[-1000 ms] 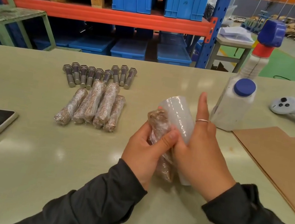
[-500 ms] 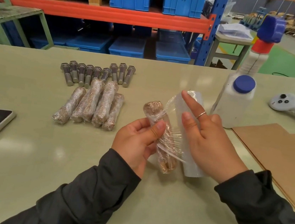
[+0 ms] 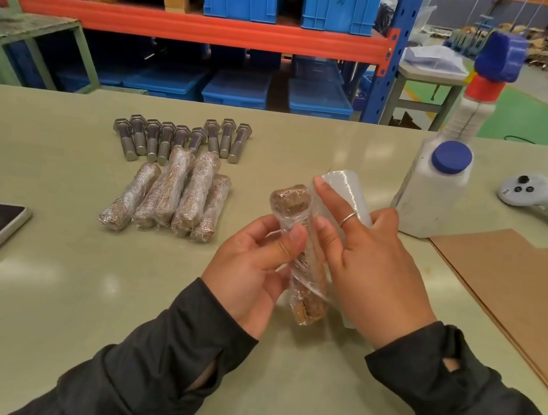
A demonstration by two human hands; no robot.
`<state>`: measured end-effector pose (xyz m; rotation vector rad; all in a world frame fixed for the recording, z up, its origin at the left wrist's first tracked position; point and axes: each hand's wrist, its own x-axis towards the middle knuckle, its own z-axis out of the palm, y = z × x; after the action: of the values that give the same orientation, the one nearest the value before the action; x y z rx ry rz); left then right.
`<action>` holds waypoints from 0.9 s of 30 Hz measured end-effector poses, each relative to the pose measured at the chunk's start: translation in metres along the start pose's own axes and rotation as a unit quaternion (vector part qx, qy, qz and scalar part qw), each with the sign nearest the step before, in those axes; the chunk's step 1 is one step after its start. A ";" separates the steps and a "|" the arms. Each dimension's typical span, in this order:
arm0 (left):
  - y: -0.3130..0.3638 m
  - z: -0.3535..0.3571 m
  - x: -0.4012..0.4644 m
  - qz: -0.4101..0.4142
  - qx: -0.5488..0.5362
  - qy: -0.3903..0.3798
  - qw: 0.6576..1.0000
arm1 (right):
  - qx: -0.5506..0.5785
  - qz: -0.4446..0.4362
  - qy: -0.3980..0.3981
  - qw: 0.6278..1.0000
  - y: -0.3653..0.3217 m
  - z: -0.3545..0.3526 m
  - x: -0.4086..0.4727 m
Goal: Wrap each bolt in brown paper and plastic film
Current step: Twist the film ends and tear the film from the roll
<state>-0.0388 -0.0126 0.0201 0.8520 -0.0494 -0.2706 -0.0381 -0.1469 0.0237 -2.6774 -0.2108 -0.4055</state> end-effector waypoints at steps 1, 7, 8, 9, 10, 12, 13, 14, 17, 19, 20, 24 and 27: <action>-0.001 0.000 0.000 -0.002 -0.003 -0.002 1.000 | -0.013 -0.003 0.005 1.000 -0.001 0.001 0.000; -0.002 -0.003 -0.001 -0.001 0.073 0.015 0.997 | -0.054 0.001 0.007 0.999 -0.006 0.002 -0.003; -0.002 -0.004 -0.001 -0.002 0.079 0.021 0.997 | -0.057 0.007 0.004 0.998 -0.006 0.003 -0.002; -0.003 -0.004 0.000 -0.002 0.074 0.026 0.997 | -0.058 0.011 0.002 0.998 -0.007 0.003 -0.002; -0.003 -0.004 0.000 -0.001 0.065 0.030 0.997 | -0.057 0.014 -0.001 0.998 -0.007 0.003 -0.002; -0.004 -0.003 0.001 -0.001 0.052 0.041 0.998 | -0.052 0.017 -0.001 0.998 -0.009 0.003 -0.003; -0.005 -0.002 0.002 -0.002 0.046 0.047 0.998 | -0.052 0.017 0.002 0.999 -0.009 0.002 -0.004; -0.005 -0.002 0.003 -0.003 0.039 0.053 0.998 | -0.053 0.016 0.006 0.998 -0.010 0.002 -0.005; -0.010 -0.002 0.004 -0.007 0.038 0.063 0.997 | -0.052 0.020 0.016 0.998 -0.012 0.001 -0.008; -0.013 -0.003 0.003 -0.012 0.039 0.057 0.998 | -0.042 0.028 0.026 0.998 -0.013 0.001 -0.008; -0.014 -0.003 0.002 -0.014 0.037 0.051 0.998 | -0.036 0.030 0.032 0.998 -0.014 0.001 -0.009; -0.015 0.000 0.003 0.007 0.052 0.028 0.998 | -0.011 0.040 0.063 0.997 -0.012 0.003 -0.007; -0.019 0.001 0.005 0.030 0.111 0.043 0.992 | 0.063 0.090 0.062 0.992 -0.004 0.004 -0.006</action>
<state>-0.0383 -0.0267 0.0062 1.0815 -0.0256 -0.1745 -0.0439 -0.1419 0.0201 -2.5100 0.0420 -0.4833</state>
